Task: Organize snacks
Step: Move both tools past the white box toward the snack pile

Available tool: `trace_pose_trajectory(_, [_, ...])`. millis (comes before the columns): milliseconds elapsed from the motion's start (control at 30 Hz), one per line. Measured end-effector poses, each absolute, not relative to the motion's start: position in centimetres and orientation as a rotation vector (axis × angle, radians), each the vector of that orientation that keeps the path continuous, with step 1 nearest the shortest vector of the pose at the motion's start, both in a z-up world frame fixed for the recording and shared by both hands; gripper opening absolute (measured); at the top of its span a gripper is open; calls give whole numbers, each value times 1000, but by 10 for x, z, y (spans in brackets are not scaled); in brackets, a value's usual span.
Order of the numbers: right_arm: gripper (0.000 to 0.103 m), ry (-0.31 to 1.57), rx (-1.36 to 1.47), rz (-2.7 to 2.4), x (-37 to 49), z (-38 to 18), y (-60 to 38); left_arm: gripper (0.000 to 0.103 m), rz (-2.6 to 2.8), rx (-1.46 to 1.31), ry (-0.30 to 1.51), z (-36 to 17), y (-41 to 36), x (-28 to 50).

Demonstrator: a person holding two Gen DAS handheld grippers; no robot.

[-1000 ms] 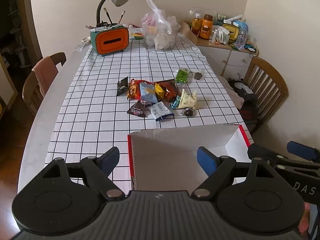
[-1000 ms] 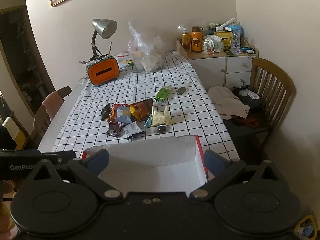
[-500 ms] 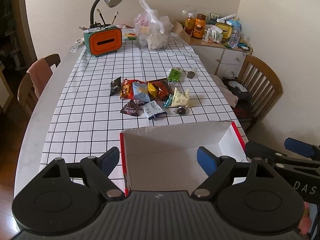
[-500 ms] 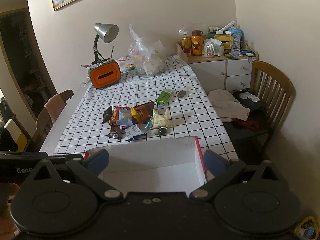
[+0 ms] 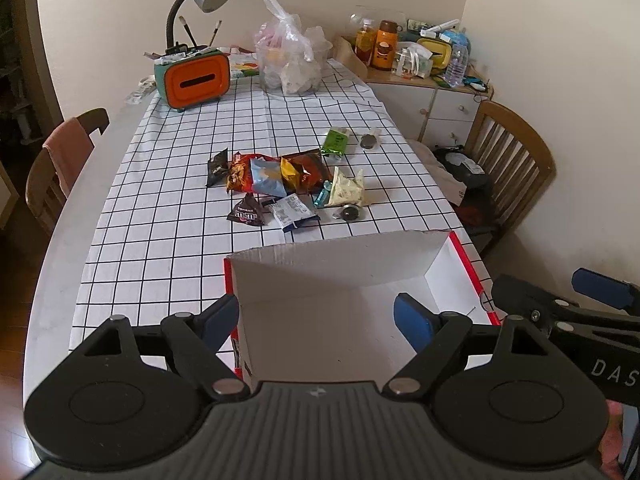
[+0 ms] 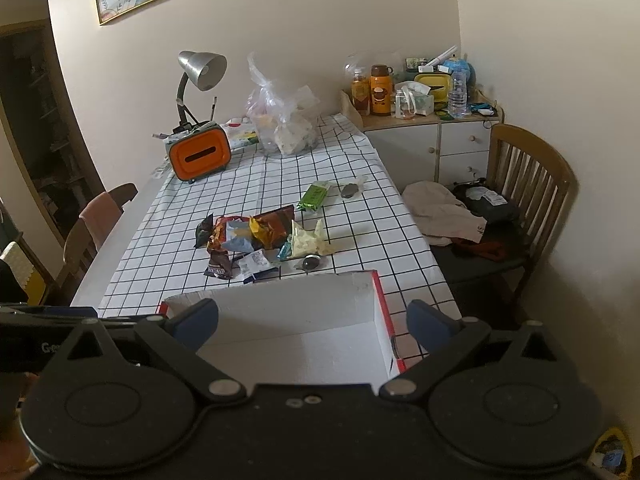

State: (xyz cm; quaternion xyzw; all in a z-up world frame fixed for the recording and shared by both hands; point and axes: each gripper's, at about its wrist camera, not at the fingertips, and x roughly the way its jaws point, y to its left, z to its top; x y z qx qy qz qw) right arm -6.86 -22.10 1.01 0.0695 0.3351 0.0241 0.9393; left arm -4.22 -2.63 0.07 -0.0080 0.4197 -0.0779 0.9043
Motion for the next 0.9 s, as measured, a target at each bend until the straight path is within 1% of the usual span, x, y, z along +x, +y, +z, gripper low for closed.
trace_pose_trajectory(633, [101, 664, 125, 56, -73, 16, -225, 85, -164, -9, 850, 5, -33, -47])
trace_pose_trajectory(900, [101, 689, 105, 125, -54, 17, -224, 85, -119, -26, 843, 5, -28, -34])
